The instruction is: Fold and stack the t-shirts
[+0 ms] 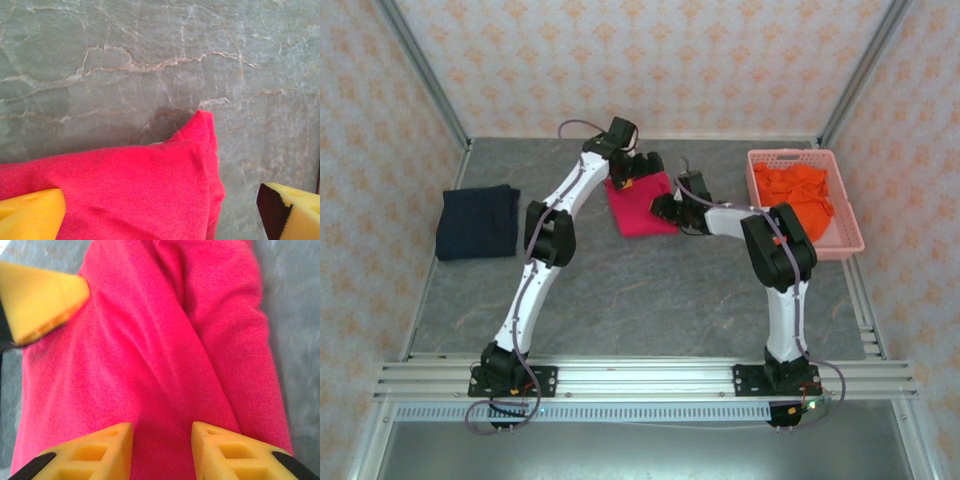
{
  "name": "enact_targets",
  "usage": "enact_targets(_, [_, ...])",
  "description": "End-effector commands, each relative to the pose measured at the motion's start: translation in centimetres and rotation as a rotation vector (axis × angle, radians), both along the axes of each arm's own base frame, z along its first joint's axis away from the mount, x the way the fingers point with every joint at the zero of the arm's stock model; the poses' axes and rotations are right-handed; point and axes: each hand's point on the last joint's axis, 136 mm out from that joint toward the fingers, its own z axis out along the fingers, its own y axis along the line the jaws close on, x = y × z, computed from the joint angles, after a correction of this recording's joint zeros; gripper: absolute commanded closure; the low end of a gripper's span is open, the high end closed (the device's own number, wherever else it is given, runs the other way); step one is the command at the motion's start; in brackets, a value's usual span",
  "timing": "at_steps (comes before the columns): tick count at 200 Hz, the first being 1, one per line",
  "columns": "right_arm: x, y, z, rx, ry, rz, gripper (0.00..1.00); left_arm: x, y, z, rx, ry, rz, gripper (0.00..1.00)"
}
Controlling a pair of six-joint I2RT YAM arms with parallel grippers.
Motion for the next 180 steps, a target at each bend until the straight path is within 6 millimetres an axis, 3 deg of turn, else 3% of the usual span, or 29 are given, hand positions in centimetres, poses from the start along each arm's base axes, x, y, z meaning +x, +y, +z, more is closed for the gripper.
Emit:
enact_targets(1, [-3.1, 1.1, 1.0, 0.034, 0.042, 0.039, 0.62, -1.6, 0.6, 9.9, -0.027, -0.137, -0.024, 0.00])
enact_targets(24, [-3.8, 1.0, 3.9, 0.065, -0.009, 0.034, 0.62, -3.7, 2.6, 14.2, 0.018, -0.240, -0.008, 0.00])
enact_targets(51, [-2.2, -2.1, 6.6, 0.031, -0.076, -0.072, 0.59, -6.5, 6.6, 14.9, 0.097, -0.269, 0.081, 0.00])
enact_targets(68, [-0.7, -3.8, 6.6, 0.066, -0.061, -0.123, 0.49, -8.3, 8.5, 12.2, 0.147, -0.230, 0.099, 0.00])
enact_targets(72, [-0.4, -4.1, 6.5, 0.072, -0.055, -0.133, 0.46, -8.9, 8.8, 12.9, 0.149, -0.245, 0.100, 0.00])
enact_targets(83, [0.3, -4.5, 6.5, 0.075, -0.046, -0.149, 0.37, -9.7, 9.3, 11.1, 0.171, -0.219, 0.088, 0.00])
enact_targets(109, [1.2, -4.5, 5.2, 0.060, 0.005, -0.158, 0.32, -10.4, 9.7, 6.1, 0.218, -0.126, 0.059, 0.01])
enact_targets(120, [1.3, -4.1, 4.6, 0.073, 0.027, -0.153, 0.32, -10.3, 9.5, 3.5, 0.224, -0.078, 0.047, 0.05])
enact_targets(138, [1.4, -4.0, 4.1, 0.067, 0.027, -0.149, 0.35, -10.1, 8.3, 1.1, 0.187, -0.029, 0.028, 0.15])
enact_targets(164, [2.1, -3.5, 4.5, 0.024, 0.015, -0.086, 0.46, -9.2, 7.7, -0.7, 0.177, -0.008, 0.033, 0.16])
enact_targets(180, [2.6, -3.1, 4.2, -0.022, 0.024, -0.053, 0.54, -8.8, 7.7, -1.3, 0.185, -0.001, 0.037, 0.24])
